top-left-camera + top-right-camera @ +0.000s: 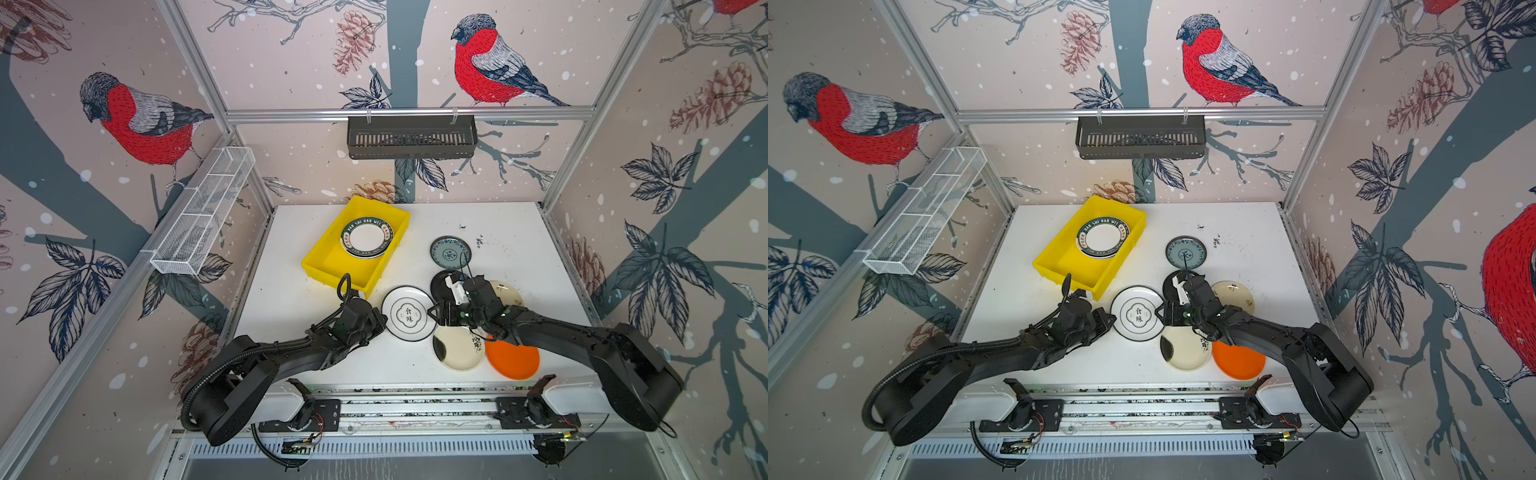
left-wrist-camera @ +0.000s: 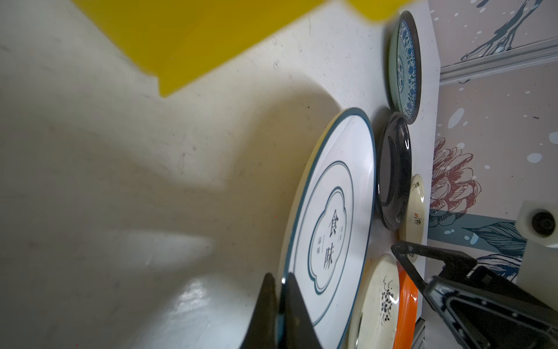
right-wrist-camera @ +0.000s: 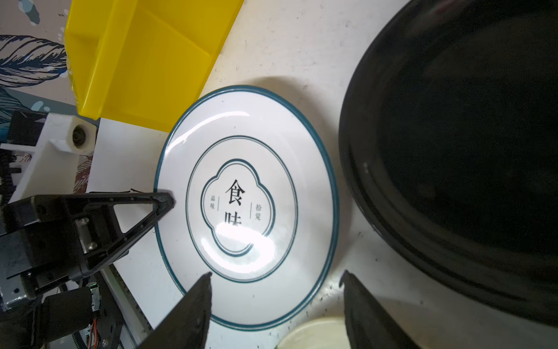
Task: Place the plates into the plastic bin on the countertop
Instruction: Pick up the plate from the center of the table, then place the plate in the plastic bin.
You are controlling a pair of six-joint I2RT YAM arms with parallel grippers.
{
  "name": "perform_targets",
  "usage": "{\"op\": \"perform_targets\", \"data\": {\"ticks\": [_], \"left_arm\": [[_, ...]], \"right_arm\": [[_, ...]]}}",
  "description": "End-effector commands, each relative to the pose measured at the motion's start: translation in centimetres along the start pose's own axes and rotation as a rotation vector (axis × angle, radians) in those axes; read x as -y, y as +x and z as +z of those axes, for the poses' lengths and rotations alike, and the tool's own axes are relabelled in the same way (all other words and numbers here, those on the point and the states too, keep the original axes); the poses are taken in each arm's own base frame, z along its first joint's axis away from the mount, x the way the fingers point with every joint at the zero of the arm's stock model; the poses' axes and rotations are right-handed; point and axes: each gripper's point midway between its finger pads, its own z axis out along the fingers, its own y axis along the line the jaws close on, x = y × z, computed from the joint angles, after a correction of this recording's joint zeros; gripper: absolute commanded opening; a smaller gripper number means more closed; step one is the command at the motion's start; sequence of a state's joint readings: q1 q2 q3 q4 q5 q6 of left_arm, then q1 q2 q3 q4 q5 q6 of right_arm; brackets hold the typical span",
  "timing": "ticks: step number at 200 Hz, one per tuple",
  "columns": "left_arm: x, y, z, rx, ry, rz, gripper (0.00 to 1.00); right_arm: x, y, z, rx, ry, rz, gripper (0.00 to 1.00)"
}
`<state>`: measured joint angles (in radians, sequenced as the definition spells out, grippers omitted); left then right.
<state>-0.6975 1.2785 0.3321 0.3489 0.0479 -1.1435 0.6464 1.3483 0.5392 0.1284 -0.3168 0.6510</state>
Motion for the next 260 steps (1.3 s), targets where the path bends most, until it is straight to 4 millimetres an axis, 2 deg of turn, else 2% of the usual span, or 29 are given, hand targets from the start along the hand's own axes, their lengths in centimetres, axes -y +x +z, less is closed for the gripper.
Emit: {"op": "perform_targets", "data": {"ticks": [1, 51, 104, 137, 160, 202, 219, 229, 260], "left_arm": [[-0.8, -0.7, -0.6, 0.044, -0.047, 0.022, 0.00], [1.0, -0.8, -1.2, 0.042, 0.029, 0.044, 0.00], [4.6, -1.6, -2.7, 0.067, 0.156, 0.081, 0.00], [6.0, -2.7, -4.2, 0.116, 0.186, 0.091, 0.00], [7.1, -3.7, -5.3, 0.160, 0.195, 0.111, 0.00], [9.4, -8.2, -7.5, 0.336, 0.181, 0.125, 0.00], [10.4, -10.6, -8.3, 0.409, 0.191, 0.121, 0.00], [10.9, -12.2, -8.7, 0.459, 0.184, 0.124, 0.00], [11.8, -17.0, -9.7, 0.565, 0.138, 0.148, 0.00]], "right_arm": [[-0.4, -0.6, -0.2, 0.019, -0.018, -0.017, 0.69], [-0.3, -1.7, -0.8, 0.049, -0.017, -0.018, 0.69], [-0.8, -3.4, -1.7, 0.105, -0.029, -0.029, 0.69], [-1.1, -4.2, -2.6, 0.145, -0.055, -0.034, 0.69], [-1.9, -5.8, -4.6, 0.228, -0.075, -0.050, 0.69], [-2.7, -7.8, -8.0, 0.400, -0.105, -0.067, 0.71], [-2.6, -8.3, -9.3, 0.458, -0.109, -0.063, 0.72], [-2.7, -8.5, -10.0, 0.482, -0.117, -0.067, 0.76], [-2.6, -8.7, -11.2, 0.523, -0.116, -0.083, 0.79]]}}
